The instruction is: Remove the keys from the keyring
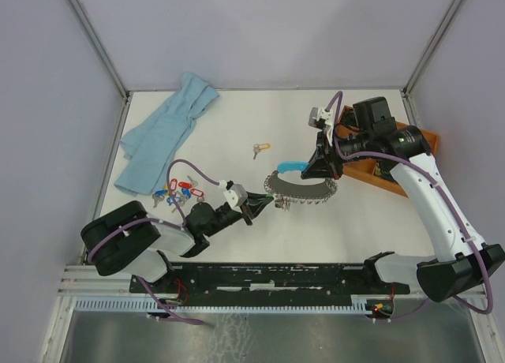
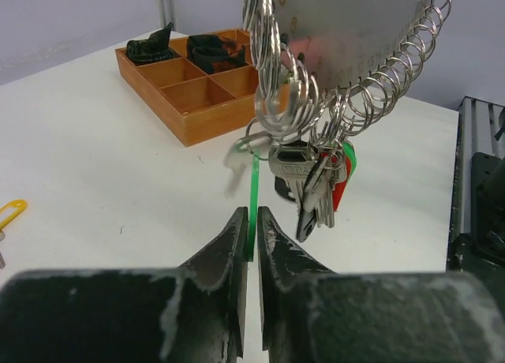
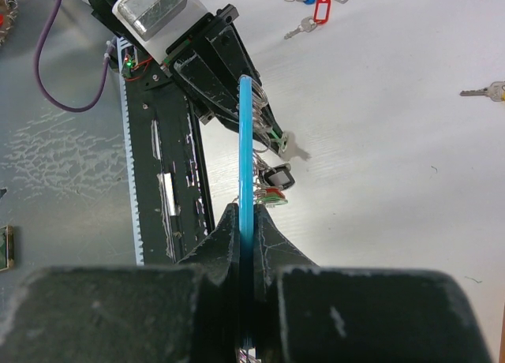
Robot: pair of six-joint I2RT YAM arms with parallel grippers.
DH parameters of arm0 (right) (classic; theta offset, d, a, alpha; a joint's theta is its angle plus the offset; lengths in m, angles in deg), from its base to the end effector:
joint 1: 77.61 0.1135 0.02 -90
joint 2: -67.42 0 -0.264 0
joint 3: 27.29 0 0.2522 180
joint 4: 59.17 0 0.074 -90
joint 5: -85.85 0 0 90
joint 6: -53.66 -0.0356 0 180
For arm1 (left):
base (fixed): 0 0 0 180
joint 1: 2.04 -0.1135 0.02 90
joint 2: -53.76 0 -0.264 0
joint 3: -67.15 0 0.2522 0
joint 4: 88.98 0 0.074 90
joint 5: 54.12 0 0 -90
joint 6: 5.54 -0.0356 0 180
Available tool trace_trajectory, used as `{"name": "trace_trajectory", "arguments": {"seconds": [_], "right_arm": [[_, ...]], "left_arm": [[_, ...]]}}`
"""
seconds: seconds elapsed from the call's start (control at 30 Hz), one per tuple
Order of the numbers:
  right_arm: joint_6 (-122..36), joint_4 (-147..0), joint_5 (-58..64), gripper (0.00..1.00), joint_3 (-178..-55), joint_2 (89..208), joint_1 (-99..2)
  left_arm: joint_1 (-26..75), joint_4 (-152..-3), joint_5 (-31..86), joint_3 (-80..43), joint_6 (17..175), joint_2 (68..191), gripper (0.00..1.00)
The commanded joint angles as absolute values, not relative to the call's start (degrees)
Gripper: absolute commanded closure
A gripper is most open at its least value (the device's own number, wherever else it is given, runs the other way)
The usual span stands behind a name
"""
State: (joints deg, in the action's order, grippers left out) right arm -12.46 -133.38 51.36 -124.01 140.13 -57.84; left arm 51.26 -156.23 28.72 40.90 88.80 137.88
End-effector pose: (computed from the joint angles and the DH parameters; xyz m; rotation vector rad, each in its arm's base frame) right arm 0.2086 0.1061 0.3958 -1.2018 1.8784 1.1236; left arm 0.1369 -0.1910 0.1804 0.7070 1.2915 -0.9149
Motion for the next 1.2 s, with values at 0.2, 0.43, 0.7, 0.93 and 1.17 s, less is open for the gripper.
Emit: {"name": "trace_trajectory", "arguments": {"seconds": [0.2,0.43,0.7,0.93,1.17], "right_arm": [[-12.0,-132.08,54.49,1.0,-124.08,139.98,-57.35],[-12.03,-132.08,54.56,0.99,-124.07,140.2,-57.07],[-11.89,-132.17,54.57,0.99,-124.09,140.38,-56.91],[-11.75,-132.26,54.62,0.99,-124.08,140.29,-56.79],[-11.6,-132.35,54.77,0.99,-124.08,140.28,-56.83]], "left_arm": [[50.63,-155.56,26.76,41.88,84.96,133.94,0.97],[50.58,-154.75,28.22,40.89,85.69,134.89,0.82],[50.58,-154.81,29.08,39.13,87.01,136.86,0.7],[50.59,-157.71,26.62,38.28,88.59,139.3,0.59],[50.57,-160.66,25.93,38.1,89.16,140.91,0.52]]}}
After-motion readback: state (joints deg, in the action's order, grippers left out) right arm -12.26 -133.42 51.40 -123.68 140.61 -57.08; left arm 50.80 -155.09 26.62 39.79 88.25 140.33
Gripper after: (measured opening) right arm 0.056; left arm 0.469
